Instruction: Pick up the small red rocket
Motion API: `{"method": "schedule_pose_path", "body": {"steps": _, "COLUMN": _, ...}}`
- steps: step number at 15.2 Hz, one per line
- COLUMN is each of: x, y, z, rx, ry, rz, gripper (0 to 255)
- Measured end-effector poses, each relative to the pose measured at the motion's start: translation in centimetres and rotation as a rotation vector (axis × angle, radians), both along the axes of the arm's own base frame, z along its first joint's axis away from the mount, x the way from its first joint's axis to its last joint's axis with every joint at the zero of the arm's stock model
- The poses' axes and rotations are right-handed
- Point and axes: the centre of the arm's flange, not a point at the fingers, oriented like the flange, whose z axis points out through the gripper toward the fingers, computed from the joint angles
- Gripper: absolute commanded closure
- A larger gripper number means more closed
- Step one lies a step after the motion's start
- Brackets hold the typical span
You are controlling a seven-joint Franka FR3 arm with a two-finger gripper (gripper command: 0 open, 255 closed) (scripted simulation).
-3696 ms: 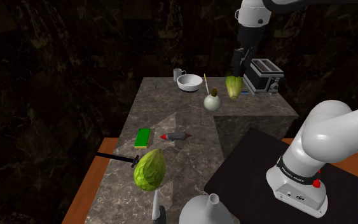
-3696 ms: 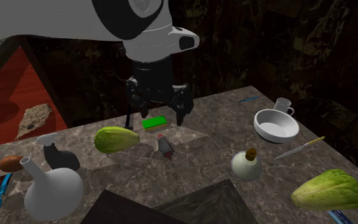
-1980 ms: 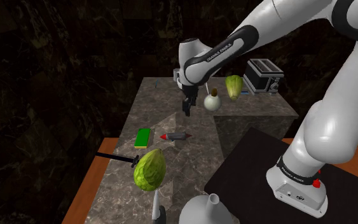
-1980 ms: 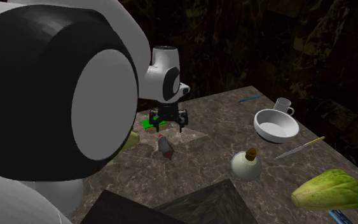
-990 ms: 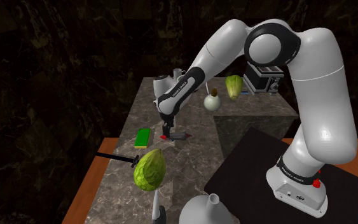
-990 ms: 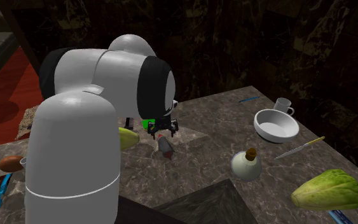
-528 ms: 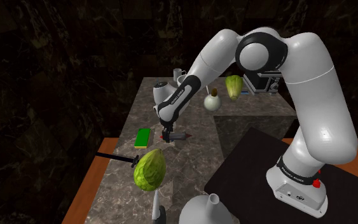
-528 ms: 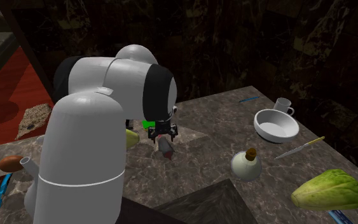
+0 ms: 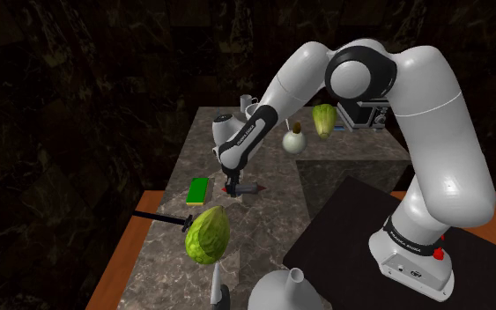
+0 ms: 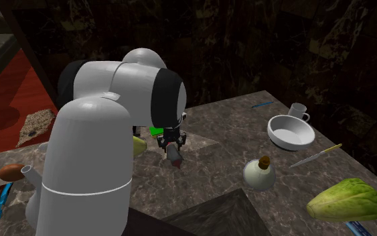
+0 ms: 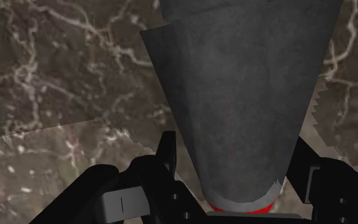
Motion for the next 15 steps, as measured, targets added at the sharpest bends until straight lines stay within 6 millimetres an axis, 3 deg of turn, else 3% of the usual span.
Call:
{"method": "schedule_pose_path", "body": {"steps": 5, "x": 0.0, "y": 0.0, "z": 0.2, "rx": 0.0, "ry": 0.0, "rz": 0.0, "gripper": 255}}
{"method": "schedule_pose_path", "body": {"steps": 15, "x": -0.1, "y": -0.1, "z": 5.3, "rx": 0.0, "ry": 0.0, "rz": 0.0, "gripper": 255}}
